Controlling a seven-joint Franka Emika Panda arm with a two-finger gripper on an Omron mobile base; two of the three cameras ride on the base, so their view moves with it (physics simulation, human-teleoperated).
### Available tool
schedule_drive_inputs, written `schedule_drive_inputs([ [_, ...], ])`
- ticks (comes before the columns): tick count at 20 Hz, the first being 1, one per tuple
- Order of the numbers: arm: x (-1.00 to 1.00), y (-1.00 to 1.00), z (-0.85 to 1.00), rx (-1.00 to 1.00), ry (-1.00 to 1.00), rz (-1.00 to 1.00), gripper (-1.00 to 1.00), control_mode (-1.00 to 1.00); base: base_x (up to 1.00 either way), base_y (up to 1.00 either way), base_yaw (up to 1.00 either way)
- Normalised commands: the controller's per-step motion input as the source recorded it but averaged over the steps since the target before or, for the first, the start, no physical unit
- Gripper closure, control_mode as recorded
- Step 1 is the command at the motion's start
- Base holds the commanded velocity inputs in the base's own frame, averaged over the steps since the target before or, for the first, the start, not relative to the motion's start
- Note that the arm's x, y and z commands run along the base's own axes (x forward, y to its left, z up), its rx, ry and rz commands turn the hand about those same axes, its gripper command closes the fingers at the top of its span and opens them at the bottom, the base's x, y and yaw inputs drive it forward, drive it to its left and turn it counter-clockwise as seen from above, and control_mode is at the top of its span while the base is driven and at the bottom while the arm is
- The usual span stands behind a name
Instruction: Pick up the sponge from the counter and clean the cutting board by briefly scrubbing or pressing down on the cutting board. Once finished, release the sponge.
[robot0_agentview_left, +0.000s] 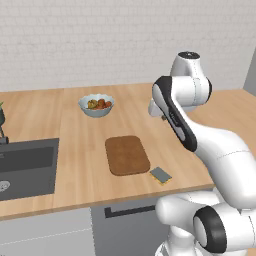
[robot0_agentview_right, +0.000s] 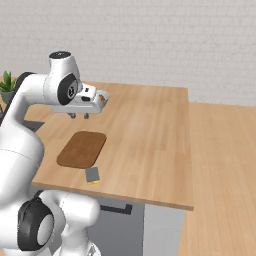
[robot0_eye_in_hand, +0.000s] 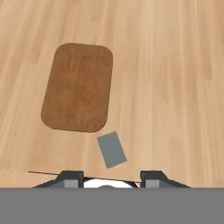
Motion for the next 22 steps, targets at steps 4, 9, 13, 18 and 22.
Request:
schedule_drive_inputs([
  [4,0.00,0.00,-0.31,0.00,0.18,0.14,-1.00,-1.00,0.00,0.00,0.00],
  [9,0.00,0.02,-0.49,0.00,0.36,0.31,-1.00,-1.00,0.00,0.00,0.00],
  [13,0.00,0.00,-0.18,-0.01,0.07,0.06,-1.00,-1.00,0.00,0.00,0.00],
  [18,-0.03,0.00,-0.29,0.00,-0.02,0.00,-1.00,-1.00,0.00,0.00,0.00],
  [22,0.00,0.00,-0.57,0.00,-0.06,0.00,-1.00,-1.00,0.00,0.00,0.00],
])
